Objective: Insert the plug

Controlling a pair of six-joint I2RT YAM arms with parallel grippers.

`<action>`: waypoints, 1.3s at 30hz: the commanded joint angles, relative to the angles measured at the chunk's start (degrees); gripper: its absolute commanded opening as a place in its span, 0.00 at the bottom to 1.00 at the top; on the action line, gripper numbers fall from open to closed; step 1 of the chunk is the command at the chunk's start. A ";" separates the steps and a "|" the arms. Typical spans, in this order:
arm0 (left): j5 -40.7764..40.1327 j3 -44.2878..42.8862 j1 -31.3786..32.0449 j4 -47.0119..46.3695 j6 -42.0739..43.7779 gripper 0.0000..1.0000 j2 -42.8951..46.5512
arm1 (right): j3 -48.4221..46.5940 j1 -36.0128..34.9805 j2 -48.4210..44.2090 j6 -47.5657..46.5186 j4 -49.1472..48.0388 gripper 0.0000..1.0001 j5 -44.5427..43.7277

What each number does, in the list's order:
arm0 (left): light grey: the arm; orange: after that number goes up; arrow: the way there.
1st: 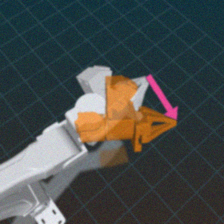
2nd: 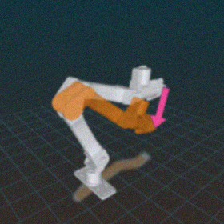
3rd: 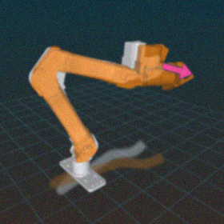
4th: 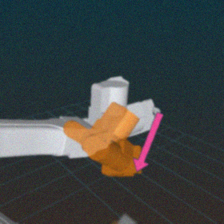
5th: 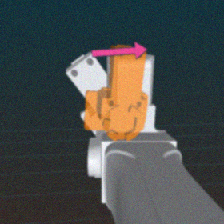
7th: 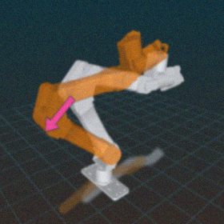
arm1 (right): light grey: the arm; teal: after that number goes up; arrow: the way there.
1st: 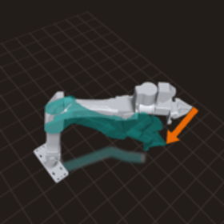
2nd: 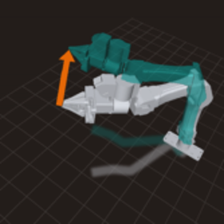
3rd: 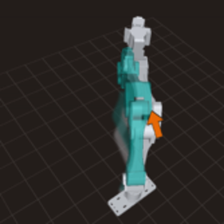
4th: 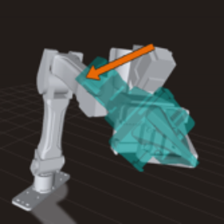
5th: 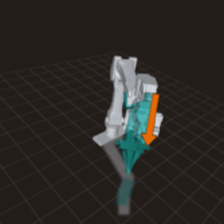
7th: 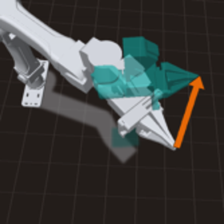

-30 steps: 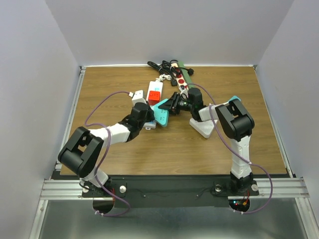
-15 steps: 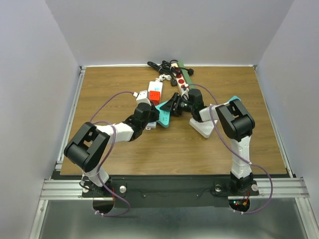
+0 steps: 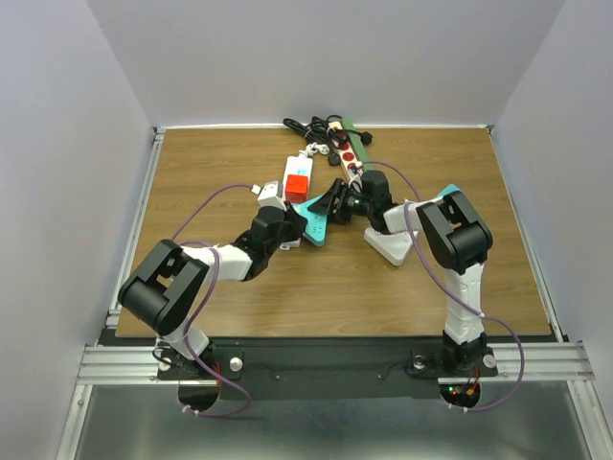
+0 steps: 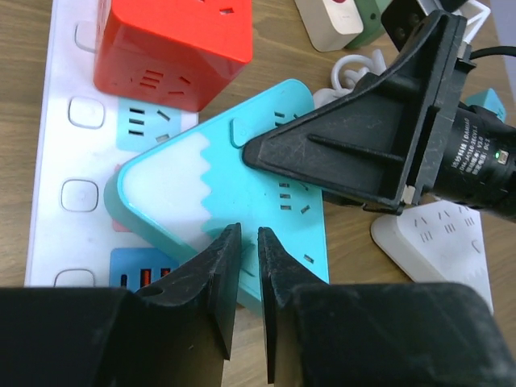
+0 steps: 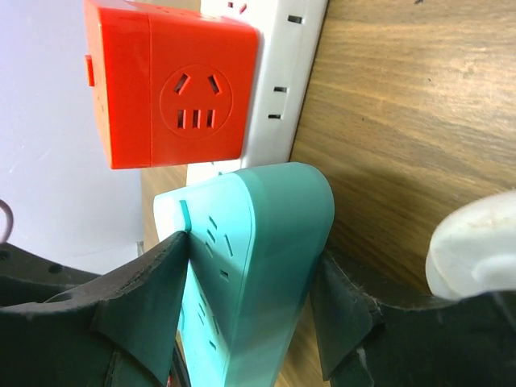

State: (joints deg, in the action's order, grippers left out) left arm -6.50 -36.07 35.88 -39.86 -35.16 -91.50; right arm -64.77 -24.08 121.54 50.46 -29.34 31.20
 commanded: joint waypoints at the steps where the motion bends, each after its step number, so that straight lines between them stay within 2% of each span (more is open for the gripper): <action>1: 3.95 6.71 -0.72 9.19 -0.35 0.28 -0.87 | 2.02 1.05 1.51 -8.18 14.66 0.41 -11.60; 3: 4.91 8.47 -1.51 6.64 -0.88 0.28 -0.08 | 1.58 1.05 0.38 -8.44 15.36 0.48 -11.08; 4: 5.09 8.83 -1.77 6.02 -0.79 0.28 0.10 | 1.49 1.05 -0.15 -8.62 15.63 0.58 -11.07; 7: 5.36 9.18 -2.92 6.11 -0.87 0.28 0.97 | 1.84 1.05 -3.58 -9.85 16.33 0.65 -10.99; 8: 5.19 9.79 -3.53 6.11 -0.88 0.28 1.41 | 1.84 1.05 -4.72 -11.07 16.94 0.83 -10.90; 11: 5.10 11.54 -4.76 6.81 -1.93 0.27 2.73 | 0.70 1.05 -9.37 -13.62 20.10 0.98 -12.12; 12: 5.01 11.99 -5.55 6.98 -2.11 0.27 3.17 | 0.53 1.14 -10.52 -14.41 20.81 1.00 -12.82; 21: 1.41 16.03 -8.72 13.13 -2.90 0.27 15.12 | -1.85 5.70 -21.33 -21.10 29.08 1.00 -21.35; 26: -1.22 12.36 -8.72 19.88 0.08 0.28 22.58 | -1.32 7.81 -25.11 -23.47 32.50 1.00 -23.38; 27: -1.75 11.30 -8.72 20.60 0.87 0.30 24.60 | -1.06 7.82 -26.16 -23.82 32.68 1.00 -23.55; 29: -3.16 7.71 -8.72 21.92 3.86 0.44 25.84 | -0.53 7.90 -26.87 -24.18 32.86 1.00 -23.29; 30: -3.43 6.38 -8.72 21.84 4.91 0.49 25.59 | -0.44 7.99 -27.23 -24.09 32.95 1.00 -23.03; 31: -3.43 3.50 -8.72 21.40 7.45 0.59 25.06 | -0.01 7.99 -27.32 -24.00 32.95 1.00 -22.33; 32: -3.34 1.81 -8.72 21.40 8.34 0.63 22.88 | 0.17 7.99 -27.32 -23.91 32.86 1.00 -21.98; 35: -1.50 -6.33 -8.81 22.36 11.59 0.70 17.52 | 1.05 7.99 -27.05 -23.47 32.86 1.00 -21.10; 39: 0.61 -17.61 -8.28 24.74 15.10 0.75 4.27 | 1.93 7.90 -27.67 -23.30 32.86 1.00 -21.09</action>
State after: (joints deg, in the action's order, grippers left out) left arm -7.38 -45.84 27.27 -17.26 -26.24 -79.18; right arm -63.70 -15.84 95.85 27.88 3.18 9.87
